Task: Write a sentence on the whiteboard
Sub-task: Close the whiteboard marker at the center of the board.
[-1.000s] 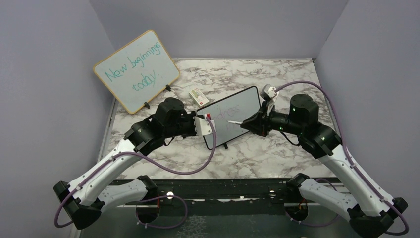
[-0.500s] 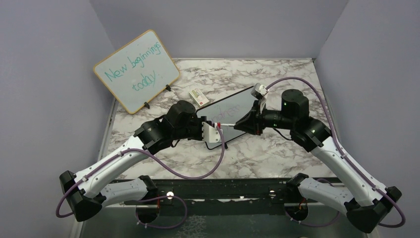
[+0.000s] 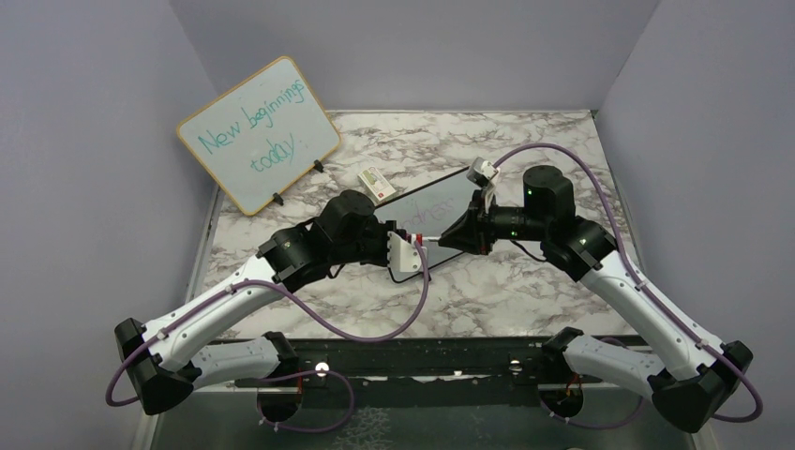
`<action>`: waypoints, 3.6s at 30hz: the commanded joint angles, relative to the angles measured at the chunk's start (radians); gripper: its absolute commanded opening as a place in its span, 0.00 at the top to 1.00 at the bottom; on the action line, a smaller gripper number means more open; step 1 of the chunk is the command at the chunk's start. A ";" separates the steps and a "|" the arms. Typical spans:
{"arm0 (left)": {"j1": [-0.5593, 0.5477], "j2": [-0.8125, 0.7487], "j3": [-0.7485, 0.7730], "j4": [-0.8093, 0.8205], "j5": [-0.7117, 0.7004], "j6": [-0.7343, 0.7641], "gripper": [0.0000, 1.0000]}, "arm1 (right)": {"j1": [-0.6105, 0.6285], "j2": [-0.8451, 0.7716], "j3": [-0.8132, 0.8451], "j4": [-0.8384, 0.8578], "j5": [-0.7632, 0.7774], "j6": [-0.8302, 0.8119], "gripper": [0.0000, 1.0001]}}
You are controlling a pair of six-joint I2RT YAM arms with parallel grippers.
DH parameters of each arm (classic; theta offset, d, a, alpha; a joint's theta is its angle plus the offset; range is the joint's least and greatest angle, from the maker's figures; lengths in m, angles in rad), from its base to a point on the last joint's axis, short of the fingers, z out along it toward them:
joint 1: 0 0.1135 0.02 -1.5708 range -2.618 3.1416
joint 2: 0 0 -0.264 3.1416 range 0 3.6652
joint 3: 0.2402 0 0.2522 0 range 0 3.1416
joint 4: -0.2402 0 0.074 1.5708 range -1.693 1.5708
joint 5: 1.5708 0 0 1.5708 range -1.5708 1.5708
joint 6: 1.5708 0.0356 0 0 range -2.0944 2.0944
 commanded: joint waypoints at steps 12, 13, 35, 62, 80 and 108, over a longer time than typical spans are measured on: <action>-0.026 0.001 0.051 0.025 0.011 0.007 1.00 | -0.002 0.012 0.007 0.003 0.011 -0.014 1.00; -0.027 0.000 0.053 0.024 0.012 0.007 1.00 | -0.002 0.013 0.007 0.002 0.011 -0.015 1.00; -0.039 0.000 0.041 0.004 -0.010 0.020 1.00 | -0.001 -0.011 0.020 -0.040 0.063 -0.030 1.00; -0.195 0.124 0.212 0.010 -0.020 -0.029 1.00 | -0.002 0.062 0.007 0.041 0.025 0.019 1.00; -0.343 0.168 0.209 0.257 -0.166 -0.018 1.00 | -0.002 0.109 -0.028 0.112 0.031 0.245 1.00; -0.076 0.035 0.066 0.423 -0.497 -1.279 0.10 | -0.001 -0.228 -0.438 0.662 0.357 0.341 1.00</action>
